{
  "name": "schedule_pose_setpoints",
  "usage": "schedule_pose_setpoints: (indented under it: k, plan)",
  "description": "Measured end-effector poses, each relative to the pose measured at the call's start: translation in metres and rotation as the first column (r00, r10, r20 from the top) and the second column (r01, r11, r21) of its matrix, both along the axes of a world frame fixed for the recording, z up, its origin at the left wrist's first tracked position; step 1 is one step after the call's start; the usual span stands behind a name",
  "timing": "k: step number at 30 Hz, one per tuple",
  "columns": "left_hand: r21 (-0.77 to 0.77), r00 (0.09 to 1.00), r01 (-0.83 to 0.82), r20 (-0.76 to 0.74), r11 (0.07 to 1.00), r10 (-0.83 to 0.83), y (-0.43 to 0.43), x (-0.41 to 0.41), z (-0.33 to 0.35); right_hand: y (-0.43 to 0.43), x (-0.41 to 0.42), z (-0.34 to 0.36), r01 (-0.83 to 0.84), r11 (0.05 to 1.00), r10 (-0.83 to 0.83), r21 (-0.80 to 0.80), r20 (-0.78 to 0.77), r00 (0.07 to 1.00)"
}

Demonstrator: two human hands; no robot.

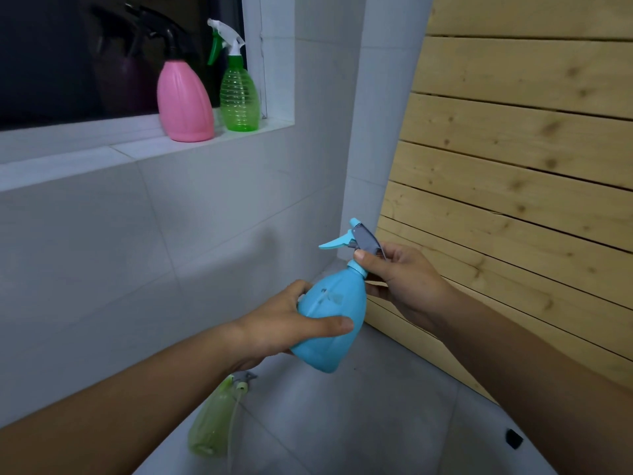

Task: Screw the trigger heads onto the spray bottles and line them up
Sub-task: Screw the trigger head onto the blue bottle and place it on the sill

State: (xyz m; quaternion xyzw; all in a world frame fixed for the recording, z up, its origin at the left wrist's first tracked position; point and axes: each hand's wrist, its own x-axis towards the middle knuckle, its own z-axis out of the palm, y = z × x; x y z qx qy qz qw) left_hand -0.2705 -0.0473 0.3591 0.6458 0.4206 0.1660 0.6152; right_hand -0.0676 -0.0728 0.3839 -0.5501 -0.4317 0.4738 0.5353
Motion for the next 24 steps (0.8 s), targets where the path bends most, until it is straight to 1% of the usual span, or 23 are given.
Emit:
schedule_pose_setpoints:
  k: [5,8,11,15,18,21,22,24]
  plan:
    - [-0.023,0.999,0.005,0.051,1.0,-0.004,-0.0031,0.0011,-0.0016,-0.001,-0.0014,0.002,-0.007,1.0,0.007,0.006,-0.012,1.0]
    - [-0.097,0.996,-0.006,0.083,0.995,0.014,0.0041,0.0017,-0.0032,-0.0018,-0.0003,0.0032,0.002,1.0,-0.002,0.007,-0.028,1.0]
    - [-0.073,0.997,0.019,0.076,0.997,-0.014,0.0039,-0.0003,-0.0008,-0.0018,0.0002,0.0028,0.002,1.0,-0.002,-0.007,-0.03,1.0]
    - [-0.027,0.994,0.099,0.039,0.995,-0.098,0.0,-0.0014,0.0008,-0.0019,-0.0016,0.0009,-0.012,0.999,0.01,-0.036,-0.049,0.999]
    - [-0.066,0.995,0.061,0.078,0.996,-0.056,-0.0017,-0.0021,-0.0017,-0.0024,-0.003,0.0012,-0.022,0.999,0.02,-0.041,-0.062,0.998]
    - [-0.046,0.997,0.04,0.072,0.998,-0.036,-0.0055,-0.0012,-0.0022,-0.0026,-0.0069,0.0006,-0.026,0.999,0.024,-0.03,-0.048,0.999]
    - [-0.057,0.997,0.029,0.072,0.998,-0.025,-0.0058,-0.0008,-0.0016,-0.0026,-0.0077,0.0006,-0.025,0.999,0.023,-0.027,-0.053,0.998]
    - [-0.124,0.992,0.022,0.127,0.992,-0.006,-0.0035,-0.0009,-0.0033,-0.0024,-0.0076,0.0008,-0.023,0.999,0.021,-0.025,-0.071,0.997]
